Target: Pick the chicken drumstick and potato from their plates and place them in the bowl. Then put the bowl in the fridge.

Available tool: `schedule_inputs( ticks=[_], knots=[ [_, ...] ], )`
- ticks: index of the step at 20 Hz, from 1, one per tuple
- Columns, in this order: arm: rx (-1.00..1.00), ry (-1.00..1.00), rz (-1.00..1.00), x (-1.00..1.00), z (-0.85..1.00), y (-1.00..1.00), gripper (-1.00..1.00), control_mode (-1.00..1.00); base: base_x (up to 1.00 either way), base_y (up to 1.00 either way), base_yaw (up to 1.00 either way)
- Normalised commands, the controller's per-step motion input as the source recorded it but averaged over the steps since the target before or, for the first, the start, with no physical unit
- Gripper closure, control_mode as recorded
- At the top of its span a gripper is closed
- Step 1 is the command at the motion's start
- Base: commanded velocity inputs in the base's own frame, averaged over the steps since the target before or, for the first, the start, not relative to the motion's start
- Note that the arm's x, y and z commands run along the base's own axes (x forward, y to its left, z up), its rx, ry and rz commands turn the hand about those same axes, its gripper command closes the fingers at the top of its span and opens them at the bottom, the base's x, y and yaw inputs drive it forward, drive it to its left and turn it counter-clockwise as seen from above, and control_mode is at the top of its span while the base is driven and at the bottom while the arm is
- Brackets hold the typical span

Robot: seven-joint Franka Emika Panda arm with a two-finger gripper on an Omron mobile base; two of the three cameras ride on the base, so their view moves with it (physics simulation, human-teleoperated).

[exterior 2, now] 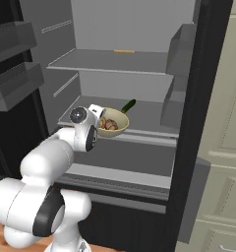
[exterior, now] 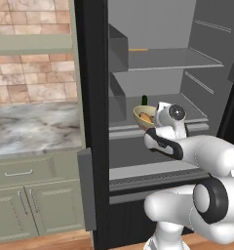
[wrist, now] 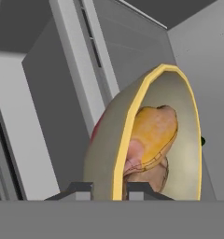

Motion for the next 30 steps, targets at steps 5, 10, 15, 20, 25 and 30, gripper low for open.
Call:
schedule_inputs(
  ticks=[5, 10, 15, 20, 25, 30],
  knots=[
    [0.0, 0.0, 0.0, 0.0, 0.0, 0.0, 1.0, 1.0, 0.0, 0.0, 0.0],
    [0.0, 0.0, 0.0, 0.0, 0.0, 0.0, 1.0, 1.0, 0.0, 0.0, 0.0],
    [0.0, 0.0, 0.0, 0.0, 0.0, 0.0, 1.0, -1.0, 0.0, 0.0, 0.0],
    [0.0, 0.0, 0.0, 0.0, 0.0, 0.0, 1.0, -1.0, 0.0, 0.0, 0.0],
    [-0.01, -0.02, 0.0, 0.0, 0.0, 0.0, 1.0, -1.0, 0.0, 0.0, 0.0],
    [0.0, -0.22, 0.2, 0.0, 0.1, 0.01, 1.0, -1.0, 0.0, 0.0, 0.0]
  ],
)
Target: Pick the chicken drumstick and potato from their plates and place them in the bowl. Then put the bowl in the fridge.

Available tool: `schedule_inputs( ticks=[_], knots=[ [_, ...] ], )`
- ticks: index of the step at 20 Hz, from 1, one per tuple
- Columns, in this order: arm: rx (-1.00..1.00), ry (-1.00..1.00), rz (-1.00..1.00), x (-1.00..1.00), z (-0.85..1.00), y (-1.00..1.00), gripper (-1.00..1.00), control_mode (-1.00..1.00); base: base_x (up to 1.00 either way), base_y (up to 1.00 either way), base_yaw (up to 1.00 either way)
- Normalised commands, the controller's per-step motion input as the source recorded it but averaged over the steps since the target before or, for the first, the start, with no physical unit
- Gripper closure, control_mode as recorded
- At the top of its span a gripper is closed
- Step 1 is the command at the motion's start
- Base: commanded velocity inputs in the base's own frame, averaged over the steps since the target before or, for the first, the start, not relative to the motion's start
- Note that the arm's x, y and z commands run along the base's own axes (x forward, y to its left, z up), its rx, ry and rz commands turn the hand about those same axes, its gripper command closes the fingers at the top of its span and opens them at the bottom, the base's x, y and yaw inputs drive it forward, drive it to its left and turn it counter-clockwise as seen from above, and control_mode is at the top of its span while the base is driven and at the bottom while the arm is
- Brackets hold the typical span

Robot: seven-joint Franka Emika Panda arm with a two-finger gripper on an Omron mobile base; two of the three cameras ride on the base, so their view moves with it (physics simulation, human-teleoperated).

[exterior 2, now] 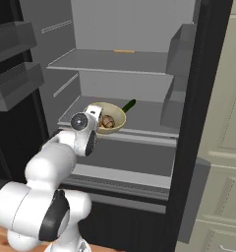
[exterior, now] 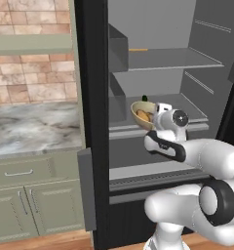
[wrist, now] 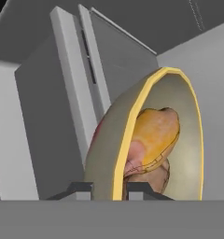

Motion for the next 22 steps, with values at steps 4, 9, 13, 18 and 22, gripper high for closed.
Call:
schedule_inputs(
  ticks=[4, 9, 13, 18, 22],
  knots=[
    [-0.06, -0.09, 0.34, 0.05, 0.14, 0.0, 1.0, -1.0, 0.0, 0.0, 0.0],
    [-0.27, 0.11, 0.26, 0.18, 0.21, 0.04, 1.0, -1.0, 0.0, 0.0, 0.0],
    [-0.4, 0.24, 0.1, 0.3, 0.28, 0.12, 1.0, -1.0, 0.0, 0.0, 0.0],
    [-0.33, 0.08, 0.02, 0.35, 0.15, 0.16, 1.0, -1.0, 0.0, 0.0, 0.0],
    [-0.2, 0.0, 0.0, 0.33, 0.05, 0.16, 1.0, -1.0, 0.0, 0.0, 0.0]
  ],
)
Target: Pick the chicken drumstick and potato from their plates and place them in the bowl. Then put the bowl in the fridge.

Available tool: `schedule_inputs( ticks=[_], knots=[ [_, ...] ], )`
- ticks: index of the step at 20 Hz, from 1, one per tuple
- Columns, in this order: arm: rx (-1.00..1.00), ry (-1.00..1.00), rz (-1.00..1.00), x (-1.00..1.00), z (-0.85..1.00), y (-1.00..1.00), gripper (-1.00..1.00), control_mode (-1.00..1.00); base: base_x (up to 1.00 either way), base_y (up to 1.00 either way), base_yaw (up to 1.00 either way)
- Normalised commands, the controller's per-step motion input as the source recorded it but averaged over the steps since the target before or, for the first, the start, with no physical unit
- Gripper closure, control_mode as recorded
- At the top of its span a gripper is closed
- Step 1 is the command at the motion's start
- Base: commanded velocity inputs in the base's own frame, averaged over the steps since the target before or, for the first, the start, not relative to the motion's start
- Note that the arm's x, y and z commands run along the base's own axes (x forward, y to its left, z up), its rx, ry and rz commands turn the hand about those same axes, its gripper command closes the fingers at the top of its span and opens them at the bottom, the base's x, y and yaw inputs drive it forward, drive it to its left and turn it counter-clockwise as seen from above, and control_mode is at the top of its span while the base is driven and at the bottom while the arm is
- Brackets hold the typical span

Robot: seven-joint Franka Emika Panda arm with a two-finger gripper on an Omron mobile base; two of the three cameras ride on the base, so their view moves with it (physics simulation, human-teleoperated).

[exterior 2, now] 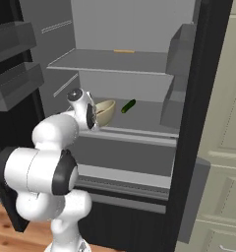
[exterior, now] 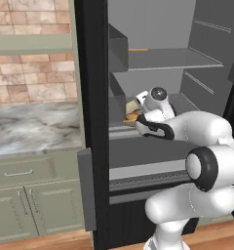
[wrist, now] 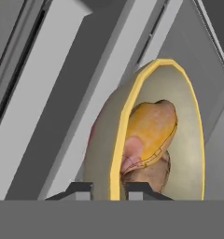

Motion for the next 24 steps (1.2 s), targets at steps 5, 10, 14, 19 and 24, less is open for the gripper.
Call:
schedule_inputs(
  ticks=[5, 10, 14, 19, 24],
  knots=[
    [-0.04, 0.01, 0.0, 0.3, 0.02, 0.09, 1.0, -1.0, 0.0, 0.0, 0.0],
    [0.01, 0.01, 0.0, 0.24, 0.0, 0.02, 1.0, -1.0, 0.0, 0.0, 0.0],
    [0.09, 0.0, 0.01, 0.22, 0.0, 0.0, 1.0, -1.0, 0.0, 0.0, 0.0],
    [0.16, 0.0, 0.01, 0.23, -0.07, 0.0, 1.0, -1.0, 0.0, 0.0, 0.0],
    [0.09, 0.0, 0.0, 0.29, -0.21, 0.01, 1.0, -1.0, 0.0, 0.0, 0.0]
  ],
)
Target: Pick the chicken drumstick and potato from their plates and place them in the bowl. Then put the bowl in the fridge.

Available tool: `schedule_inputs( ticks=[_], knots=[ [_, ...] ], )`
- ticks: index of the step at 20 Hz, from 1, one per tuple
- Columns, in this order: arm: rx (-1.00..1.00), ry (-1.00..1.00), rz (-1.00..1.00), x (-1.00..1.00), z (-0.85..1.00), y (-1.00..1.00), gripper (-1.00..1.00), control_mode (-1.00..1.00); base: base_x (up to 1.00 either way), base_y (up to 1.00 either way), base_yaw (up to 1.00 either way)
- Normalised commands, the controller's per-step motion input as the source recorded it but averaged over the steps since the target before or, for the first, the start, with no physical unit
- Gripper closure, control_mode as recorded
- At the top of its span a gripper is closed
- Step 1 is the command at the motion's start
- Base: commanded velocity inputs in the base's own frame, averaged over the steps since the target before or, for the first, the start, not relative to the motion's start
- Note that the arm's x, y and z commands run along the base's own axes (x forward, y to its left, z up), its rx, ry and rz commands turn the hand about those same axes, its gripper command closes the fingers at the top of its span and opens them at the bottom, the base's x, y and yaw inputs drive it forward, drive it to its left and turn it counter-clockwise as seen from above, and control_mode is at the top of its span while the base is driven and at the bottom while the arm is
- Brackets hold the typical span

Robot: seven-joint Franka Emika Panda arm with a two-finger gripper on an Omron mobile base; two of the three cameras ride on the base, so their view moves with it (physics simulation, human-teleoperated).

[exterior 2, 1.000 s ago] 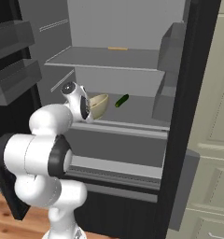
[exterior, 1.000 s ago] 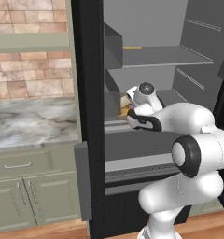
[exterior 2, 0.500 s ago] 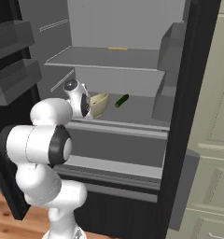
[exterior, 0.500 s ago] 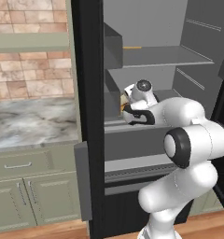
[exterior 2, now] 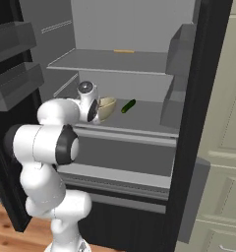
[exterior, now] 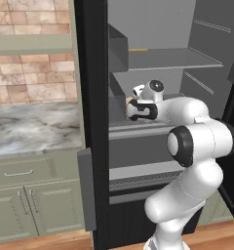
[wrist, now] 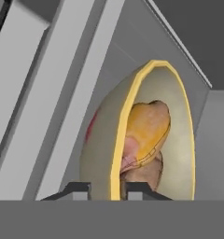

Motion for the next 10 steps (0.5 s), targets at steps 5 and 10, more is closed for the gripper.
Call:
schedule_inputs(
  ticks=[5, 10],
  knots=[
    [0.03, 0.0, 0.0, 0.31, -0.32, 0.06, 1.0, -1.0, 0.0, 0.0, 0.0],
    [0.04, 0.0, 0.0, 0.36, -0.4, 0.12, 1.0, -1.0, 0.0, 0.0, 0.0]
  ],
)
